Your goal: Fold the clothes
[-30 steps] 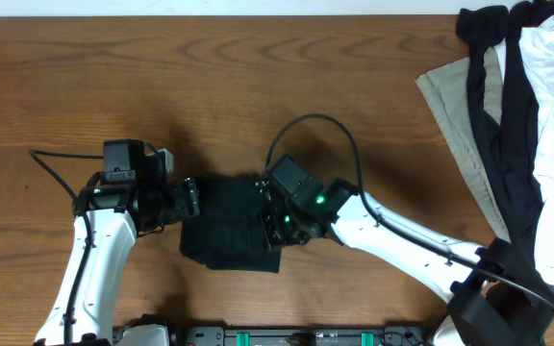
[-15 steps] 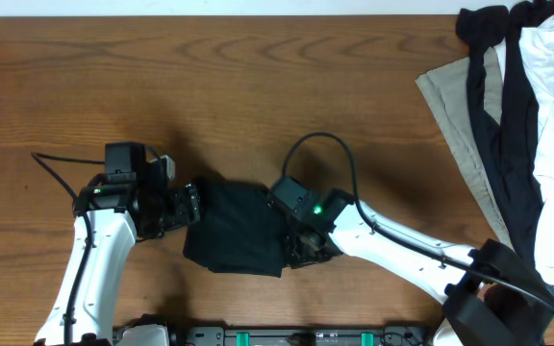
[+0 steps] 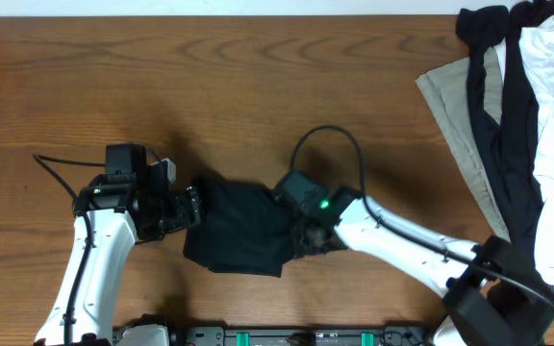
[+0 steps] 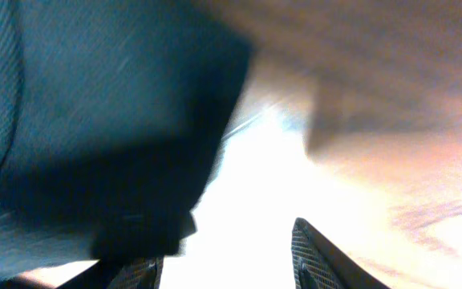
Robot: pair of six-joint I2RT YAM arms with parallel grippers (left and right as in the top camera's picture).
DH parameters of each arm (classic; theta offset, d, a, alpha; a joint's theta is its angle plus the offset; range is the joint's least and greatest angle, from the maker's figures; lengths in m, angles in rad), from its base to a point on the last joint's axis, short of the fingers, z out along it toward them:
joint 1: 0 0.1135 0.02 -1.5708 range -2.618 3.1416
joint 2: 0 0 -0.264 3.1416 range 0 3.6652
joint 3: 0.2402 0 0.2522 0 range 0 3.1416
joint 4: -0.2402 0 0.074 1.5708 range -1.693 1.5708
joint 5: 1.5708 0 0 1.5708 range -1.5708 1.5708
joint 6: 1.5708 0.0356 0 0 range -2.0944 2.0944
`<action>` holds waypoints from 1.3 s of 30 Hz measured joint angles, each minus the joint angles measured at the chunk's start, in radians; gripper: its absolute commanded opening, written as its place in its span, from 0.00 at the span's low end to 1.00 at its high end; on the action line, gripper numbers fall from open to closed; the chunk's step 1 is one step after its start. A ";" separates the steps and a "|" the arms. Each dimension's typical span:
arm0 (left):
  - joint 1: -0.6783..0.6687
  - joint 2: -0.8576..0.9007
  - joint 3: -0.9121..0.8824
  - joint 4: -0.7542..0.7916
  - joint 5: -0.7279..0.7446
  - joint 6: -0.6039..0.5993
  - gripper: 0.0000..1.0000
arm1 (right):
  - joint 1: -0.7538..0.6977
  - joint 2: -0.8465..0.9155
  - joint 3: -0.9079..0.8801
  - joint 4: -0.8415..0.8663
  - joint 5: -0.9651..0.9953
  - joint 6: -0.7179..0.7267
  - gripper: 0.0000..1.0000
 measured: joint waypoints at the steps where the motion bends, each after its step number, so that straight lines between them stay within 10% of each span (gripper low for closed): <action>1: 0.000 0.000 0.000 0.005 0.018 0.009 0.80 | -0.020 0.000 0.003 -0.001 -0.001 -0.018 0.49; 34: 0.004 0.372 0.018 0.357 0.194 0.139 0.89 | -0.150 0.000 0.027 -0.060 -0.013 -0.131 0.50; 39: 0.007 0.423 0.037 0.381 0.246 0.159 0.41 | -0.150 0.000 0.027 -0.063 -0.014 -0.131 0.50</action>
